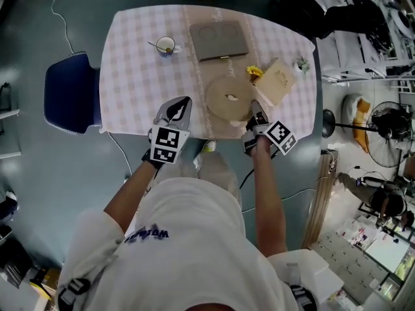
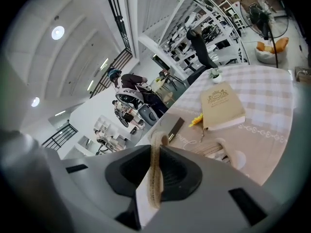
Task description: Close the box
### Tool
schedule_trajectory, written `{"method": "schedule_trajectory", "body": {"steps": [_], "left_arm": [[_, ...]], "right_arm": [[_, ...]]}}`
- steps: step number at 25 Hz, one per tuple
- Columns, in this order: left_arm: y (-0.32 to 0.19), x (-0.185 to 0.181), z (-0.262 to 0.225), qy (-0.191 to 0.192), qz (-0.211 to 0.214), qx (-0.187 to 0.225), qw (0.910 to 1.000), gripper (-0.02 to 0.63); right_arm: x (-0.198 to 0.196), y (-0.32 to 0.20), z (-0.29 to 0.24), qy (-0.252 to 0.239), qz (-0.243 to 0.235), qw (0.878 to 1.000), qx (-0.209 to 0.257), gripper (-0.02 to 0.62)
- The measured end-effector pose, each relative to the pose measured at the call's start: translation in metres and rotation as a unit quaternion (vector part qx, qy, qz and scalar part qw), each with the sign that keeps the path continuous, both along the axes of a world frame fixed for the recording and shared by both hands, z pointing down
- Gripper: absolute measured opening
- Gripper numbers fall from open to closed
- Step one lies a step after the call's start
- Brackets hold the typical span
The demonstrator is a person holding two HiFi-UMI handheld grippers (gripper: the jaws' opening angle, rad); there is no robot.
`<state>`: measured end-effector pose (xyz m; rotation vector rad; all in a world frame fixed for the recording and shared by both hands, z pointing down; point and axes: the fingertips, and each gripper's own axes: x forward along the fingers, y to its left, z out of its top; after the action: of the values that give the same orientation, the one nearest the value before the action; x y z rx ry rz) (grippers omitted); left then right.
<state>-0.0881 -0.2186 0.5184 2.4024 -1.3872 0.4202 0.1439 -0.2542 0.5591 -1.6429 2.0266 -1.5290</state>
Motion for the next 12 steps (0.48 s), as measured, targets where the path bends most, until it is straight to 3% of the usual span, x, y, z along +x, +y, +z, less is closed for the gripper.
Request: {"method": "schedule_trajectory", "body": {"steps": [12], "left_arm": [[-0.026, 0.026, 0.040, -0.022, -0.002, -0.035, 0.9991, 0.002]], "right_arm": [[0.027, -0.002, 0.030, -0.026, -0.006, 0.999, -0.026, 0.061]]}}
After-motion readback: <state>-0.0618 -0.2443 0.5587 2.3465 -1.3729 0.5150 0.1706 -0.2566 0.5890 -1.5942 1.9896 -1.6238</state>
